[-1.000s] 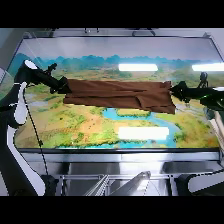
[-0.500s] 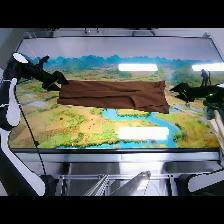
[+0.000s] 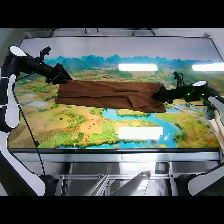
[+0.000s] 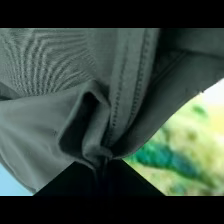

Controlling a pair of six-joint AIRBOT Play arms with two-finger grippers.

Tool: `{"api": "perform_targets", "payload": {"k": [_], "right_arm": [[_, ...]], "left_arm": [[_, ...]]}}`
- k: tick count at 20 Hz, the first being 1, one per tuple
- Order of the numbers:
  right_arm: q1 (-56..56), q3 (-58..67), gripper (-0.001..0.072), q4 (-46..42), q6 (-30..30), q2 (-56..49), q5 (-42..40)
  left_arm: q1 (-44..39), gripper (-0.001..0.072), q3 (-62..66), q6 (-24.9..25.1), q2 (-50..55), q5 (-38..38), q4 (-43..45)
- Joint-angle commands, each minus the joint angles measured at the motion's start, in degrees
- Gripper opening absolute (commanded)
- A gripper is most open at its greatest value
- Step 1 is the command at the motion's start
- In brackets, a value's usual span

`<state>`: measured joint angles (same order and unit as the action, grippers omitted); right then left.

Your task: Fold the shirts.

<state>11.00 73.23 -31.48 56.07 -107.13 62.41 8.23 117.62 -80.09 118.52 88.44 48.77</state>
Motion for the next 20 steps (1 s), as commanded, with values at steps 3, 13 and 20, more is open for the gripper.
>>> {"api": "perform_targets", "payload": {"k": [3,13,20], "right_arm": [[0.1,2.3,0.0020,6.1,-2.7,0.9,6.1],[2.6,2.3,0.0019,6.3,4.1,19.4,20.3],[2.6,2.3,0.0019,5.4,8.4,28.8,22.1]], "left_arm": [[-6.1,-0.0003,-2.4,3.1,-0.1,-0.5,-6.8],[-31.4,-0.0002,2.4,-3.6,13.0,-11.4,1.6],[-28.5,-0.0003,-1.0,4.9,4.5,-9.3,-30.1]]}}
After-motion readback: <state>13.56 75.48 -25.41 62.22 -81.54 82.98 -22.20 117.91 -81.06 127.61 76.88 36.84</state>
